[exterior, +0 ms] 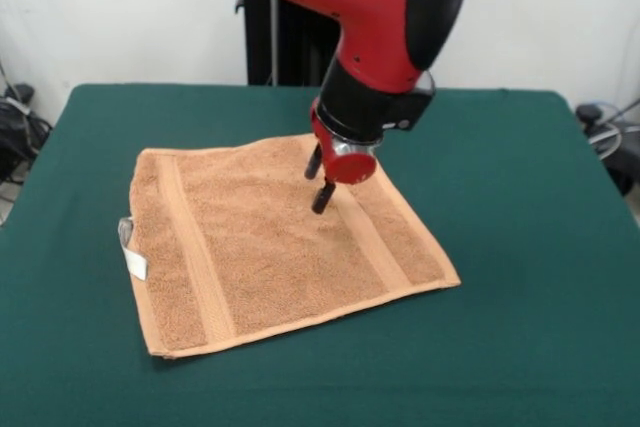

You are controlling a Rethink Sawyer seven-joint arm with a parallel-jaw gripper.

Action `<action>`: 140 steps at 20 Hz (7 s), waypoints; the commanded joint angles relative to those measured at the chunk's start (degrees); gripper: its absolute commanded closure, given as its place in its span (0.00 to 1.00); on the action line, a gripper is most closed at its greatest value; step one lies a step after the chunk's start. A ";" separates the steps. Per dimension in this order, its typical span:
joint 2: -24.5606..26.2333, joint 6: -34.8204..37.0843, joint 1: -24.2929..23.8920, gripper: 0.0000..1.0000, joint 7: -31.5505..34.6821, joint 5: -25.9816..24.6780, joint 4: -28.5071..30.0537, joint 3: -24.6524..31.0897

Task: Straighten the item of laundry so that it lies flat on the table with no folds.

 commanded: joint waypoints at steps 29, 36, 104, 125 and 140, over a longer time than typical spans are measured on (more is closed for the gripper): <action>7.79 4.10 12.12 0.00 1.91 -2.12 -8.65 -16.46; 4.77 6.10 6.57 0.00 4.52 5.48 -1.36 -7.54; 11.49 5.30 9.09 0.00 10.38 19.64 0.30 -3.33; 7.60 7.77 9.09 0.00 8.20 20.20 3.49 -2.49; 3.75 18.82 13.61 0.00 11.07 22.55 1.19 -5.93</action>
